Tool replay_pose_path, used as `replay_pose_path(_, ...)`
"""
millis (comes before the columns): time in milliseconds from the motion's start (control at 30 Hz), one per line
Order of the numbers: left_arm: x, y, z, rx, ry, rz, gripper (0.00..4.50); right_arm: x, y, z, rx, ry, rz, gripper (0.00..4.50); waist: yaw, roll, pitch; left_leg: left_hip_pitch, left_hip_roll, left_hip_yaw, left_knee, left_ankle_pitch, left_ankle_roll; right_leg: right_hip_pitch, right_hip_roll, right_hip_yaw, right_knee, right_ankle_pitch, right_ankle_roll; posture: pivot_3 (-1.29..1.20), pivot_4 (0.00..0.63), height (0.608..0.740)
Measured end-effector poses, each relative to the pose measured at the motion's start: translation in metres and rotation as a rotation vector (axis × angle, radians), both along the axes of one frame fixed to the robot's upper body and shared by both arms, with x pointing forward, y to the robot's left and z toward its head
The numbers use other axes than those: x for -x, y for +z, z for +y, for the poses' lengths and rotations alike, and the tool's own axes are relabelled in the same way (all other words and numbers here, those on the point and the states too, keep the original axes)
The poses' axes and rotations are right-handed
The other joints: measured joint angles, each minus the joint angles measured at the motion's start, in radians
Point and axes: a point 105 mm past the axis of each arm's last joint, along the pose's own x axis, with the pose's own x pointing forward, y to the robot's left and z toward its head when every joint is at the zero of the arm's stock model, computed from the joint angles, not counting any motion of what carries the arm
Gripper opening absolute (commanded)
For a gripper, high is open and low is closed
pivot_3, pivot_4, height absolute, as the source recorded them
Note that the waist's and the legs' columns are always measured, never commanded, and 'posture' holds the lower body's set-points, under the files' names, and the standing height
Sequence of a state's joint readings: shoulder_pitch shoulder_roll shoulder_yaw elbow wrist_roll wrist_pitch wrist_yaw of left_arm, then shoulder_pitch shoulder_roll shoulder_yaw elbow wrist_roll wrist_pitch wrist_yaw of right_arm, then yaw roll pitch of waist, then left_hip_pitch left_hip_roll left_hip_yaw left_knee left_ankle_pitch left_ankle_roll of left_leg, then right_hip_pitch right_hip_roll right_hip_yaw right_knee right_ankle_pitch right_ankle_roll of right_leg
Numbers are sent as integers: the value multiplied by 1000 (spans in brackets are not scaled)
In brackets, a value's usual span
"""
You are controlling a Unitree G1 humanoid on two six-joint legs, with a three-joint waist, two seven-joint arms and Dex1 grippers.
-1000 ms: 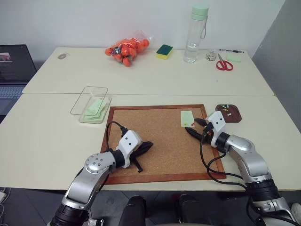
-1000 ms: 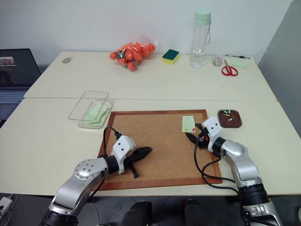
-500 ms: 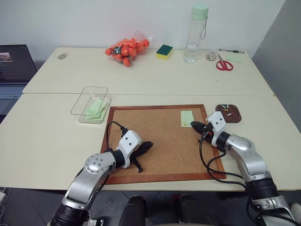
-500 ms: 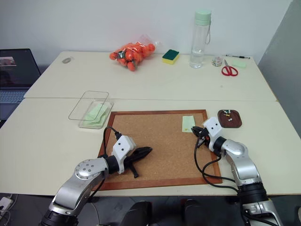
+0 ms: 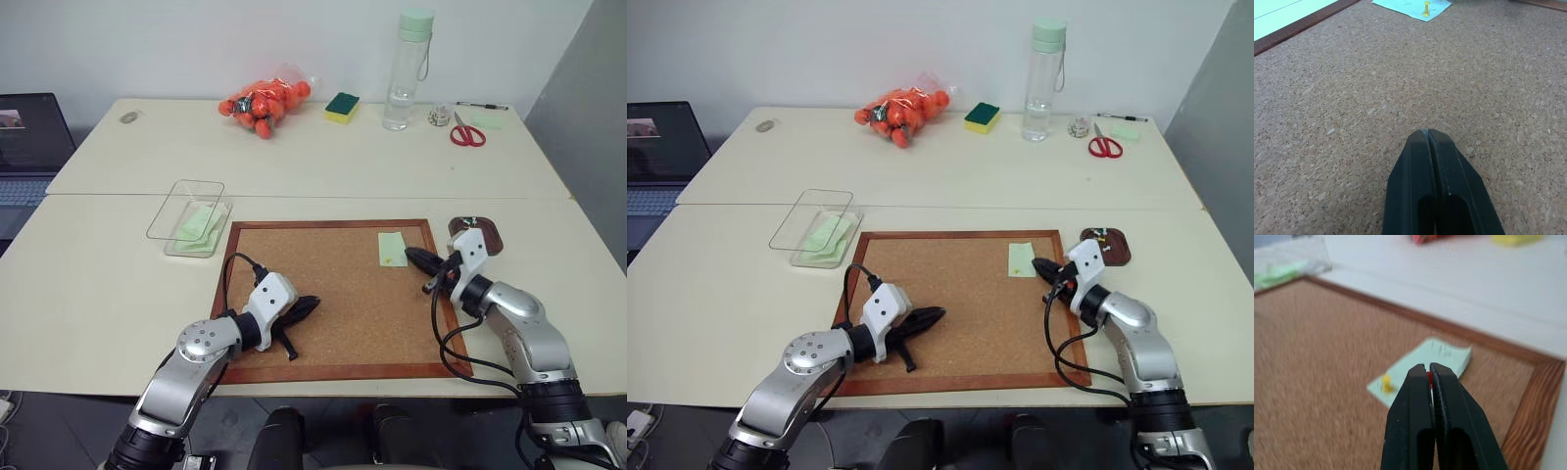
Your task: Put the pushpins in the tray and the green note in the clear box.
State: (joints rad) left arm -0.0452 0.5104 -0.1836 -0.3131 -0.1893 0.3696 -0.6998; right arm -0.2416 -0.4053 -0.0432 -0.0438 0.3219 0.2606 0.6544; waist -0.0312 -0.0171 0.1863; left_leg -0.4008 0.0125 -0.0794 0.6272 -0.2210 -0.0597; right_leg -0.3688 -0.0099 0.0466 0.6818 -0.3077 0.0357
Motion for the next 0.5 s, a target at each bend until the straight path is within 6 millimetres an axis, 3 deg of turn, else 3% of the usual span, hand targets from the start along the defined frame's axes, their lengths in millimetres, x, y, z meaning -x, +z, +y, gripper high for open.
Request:
replay_pose_path(267, 0, 0, 0, -2, -3, 0, 0, -6, 6, -9, -49, -82, -9, 18, 0, 0, 0, 0, 0, 0, 0, 0, 0, 0, 0, 0, 0, 0, 0, 0, 150, 740)
replay_pose_path(400, 0, 0, 0, -2, -4, 0, 0, -19, 13, -49, -35, -258, -35, 18, 0, 0, 0, 0, 0, 1, 0, 0, 0, 0, 0, 0, 0, 0, -1, 0, 150, 740)
replay_pose_path(500, 0, 0, 0, -3, -5, 0, 0, -26, 1, -79, 45, -372, 0, 18, 0, 0, 0, 0, 0, 1, 0, 0, 0, 0, 0, 1, 0, 0, -1, 0, 150, 740)
